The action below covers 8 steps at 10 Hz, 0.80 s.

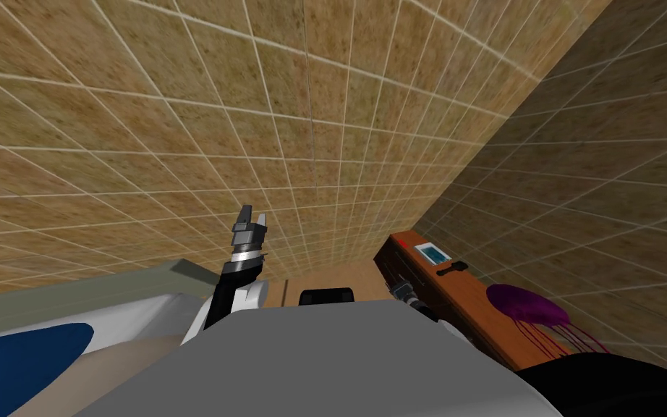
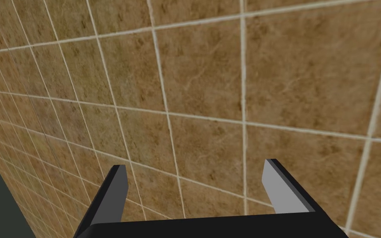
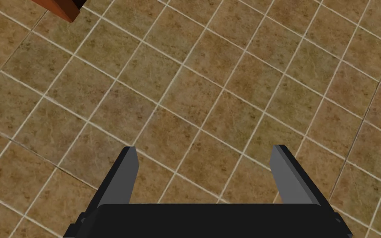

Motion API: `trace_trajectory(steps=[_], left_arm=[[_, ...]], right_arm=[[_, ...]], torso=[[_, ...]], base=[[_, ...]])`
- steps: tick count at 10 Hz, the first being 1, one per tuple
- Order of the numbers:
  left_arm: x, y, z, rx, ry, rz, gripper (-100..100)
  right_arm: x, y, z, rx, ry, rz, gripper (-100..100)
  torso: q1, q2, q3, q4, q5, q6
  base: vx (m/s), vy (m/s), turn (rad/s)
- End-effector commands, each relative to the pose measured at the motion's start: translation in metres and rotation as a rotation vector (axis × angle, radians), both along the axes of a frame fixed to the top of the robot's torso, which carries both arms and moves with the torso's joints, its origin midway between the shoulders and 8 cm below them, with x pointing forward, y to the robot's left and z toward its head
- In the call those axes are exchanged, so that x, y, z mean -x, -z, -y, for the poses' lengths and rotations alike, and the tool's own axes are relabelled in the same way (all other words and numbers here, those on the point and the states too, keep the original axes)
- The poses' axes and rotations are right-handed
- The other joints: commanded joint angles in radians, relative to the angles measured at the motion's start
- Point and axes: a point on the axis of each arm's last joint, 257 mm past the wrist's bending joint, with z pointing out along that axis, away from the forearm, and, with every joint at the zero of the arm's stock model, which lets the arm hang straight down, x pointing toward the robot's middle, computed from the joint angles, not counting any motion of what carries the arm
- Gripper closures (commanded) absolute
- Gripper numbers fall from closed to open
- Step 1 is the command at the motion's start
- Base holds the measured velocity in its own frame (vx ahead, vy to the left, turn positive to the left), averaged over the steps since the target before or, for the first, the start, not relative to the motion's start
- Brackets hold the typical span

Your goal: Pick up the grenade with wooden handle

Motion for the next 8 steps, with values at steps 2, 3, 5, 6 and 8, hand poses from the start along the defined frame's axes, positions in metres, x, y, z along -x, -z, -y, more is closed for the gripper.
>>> trace_trajectory(steps=[2,3,5,6,8], left_arm=[[0.0,0.0,0.0,0.0,0.0,0.0,0],[0.0,0.0,0.0,0.0,0.0,0.0,0],[0.0,0.0,0.0,0.0,0.0,0.0,0],[0.0,0.0,0.0,0.0,0.0,0.0,0],[0.0,0.0,0.0,0.0,0.0,0.0,0]], right_arm=[[0.02,0.021,0.004,0.062,-0.078,-0.079,-100],[0.029,0.03,0.005,0.119,-0.161,-0.126,-100],[0.047,0.045,0.014,0.175,-0.236,-0.198,-100],[0.055,0.051,0.018,0.174,-0.228,-0.217,-100],[0.069,0.059,0.026,0.23,-0.313,-0.274,-100]], torso=[[-0.002,0.0,0.0,0.0,0.0,-0.001],[-0.002,0.0,0.0,0.0,0.0,0.0],[-0.002,-0.001,-0.001,0.0,-0.001,0.0],[-0.003,-0.002,-0.001,0.0,0.0,-0.001],[0.0,0.0,0.0,0.0,0.0,0.0]], base=[[0.03,-0.112,0.141],[0.039,-0.134,0.187],[0.049,-0.123,0.15],[0.048,-0.134,0.085],[0.022,-0.09,0.072]])
